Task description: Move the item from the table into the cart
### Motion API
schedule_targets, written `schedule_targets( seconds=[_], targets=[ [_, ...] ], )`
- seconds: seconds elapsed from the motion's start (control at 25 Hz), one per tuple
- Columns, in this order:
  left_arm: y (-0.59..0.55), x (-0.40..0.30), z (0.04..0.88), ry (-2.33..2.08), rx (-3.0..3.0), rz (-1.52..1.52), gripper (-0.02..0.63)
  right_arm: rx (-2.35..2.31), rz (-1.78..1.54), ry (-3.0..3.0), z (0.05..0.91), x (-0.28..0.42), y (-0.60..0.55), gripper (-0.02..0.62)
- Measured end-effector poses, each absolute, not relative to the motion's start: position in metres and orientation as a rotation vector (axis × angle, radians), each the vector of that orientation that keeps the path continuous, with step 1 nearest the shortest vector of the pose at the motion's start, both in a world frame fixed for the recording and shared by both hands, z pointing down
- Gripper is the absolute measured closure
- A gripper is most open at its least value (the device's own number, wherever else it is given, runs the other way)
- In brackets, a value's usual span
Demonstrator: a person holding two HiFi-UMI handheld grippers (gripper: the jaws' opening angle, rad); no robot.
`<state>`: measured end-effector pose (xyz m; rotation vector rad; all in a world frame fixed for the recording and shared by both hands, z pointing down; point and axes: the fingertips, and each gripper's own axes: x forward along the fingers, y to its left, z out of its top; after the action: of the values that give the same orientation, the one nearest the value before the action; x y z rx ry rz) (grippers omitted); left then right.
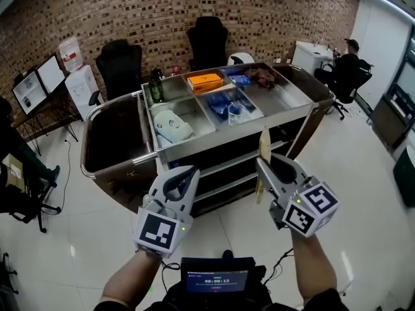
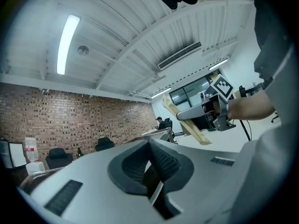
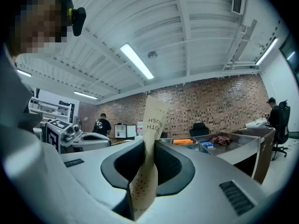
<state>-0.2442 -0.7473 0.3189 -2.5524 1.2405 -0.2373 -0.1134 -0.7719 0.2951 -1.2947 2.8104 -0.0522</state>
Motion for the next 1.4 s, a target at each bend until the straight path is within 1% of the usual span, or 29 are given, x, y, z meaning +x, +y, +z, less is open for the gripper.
schedule_targets(
  seconds=[0.16, 0.32, 0.52, 0.72, 0.88, 1.0, 1.16, 1.4],
  targets=[
    [-0.821, -0.223, 0.318, 1.246, -2.574, -0.258, 0.604, -1.268, -0.011, 2.825, 0.284, -0.102, -0.847, 0.554],
    [-0.887, -0.189, 0.303, 1.295, -2.601, -0.217, 0.604, -1.200, 0.014, 2.868, 0.271, -0.075, -0.914, 0.554],
    [-0.954, -0.162, 0.286, 1.314, -2.544, -0.247, 0.604, -1.045, 0.129, 3.021, 0.256, -0.054, -0.998, 0.554],
    [-1.019, -0.167, 0.288, 1.335, -2.544, -0.279, 0.604, -0.993, 0.152, 3.080, 0.246, -0.056, -1.081, 0.554],
    [-1.088, -0.181, 0.270, 1.354, -2.575, -0.245, 0.604, -1.006, 0.153, 3.078, 0.217, -0.063, -1.158, 0.554],
    [-1.139, -0.178, 0.253, 1.341, -2.570, -0.247, 0.604, -0.986, 0.186, 3.149, 0.198, -0.063, -1.221, 0.554],
    [-1.172, -0.180, 0.264, 1.352, -2.589, -0.300, 0.604, -0.884, 0.202, 3.246, 0.192, -0.079, -1.276, 0.554],
    [-1.202, -0.170, 0.270, 1.416, -2.573, -0.365, 0.604, -0.615, 0.457, 3.470, 0.203, -0.096, -1.331, 0.554]
  ],
)
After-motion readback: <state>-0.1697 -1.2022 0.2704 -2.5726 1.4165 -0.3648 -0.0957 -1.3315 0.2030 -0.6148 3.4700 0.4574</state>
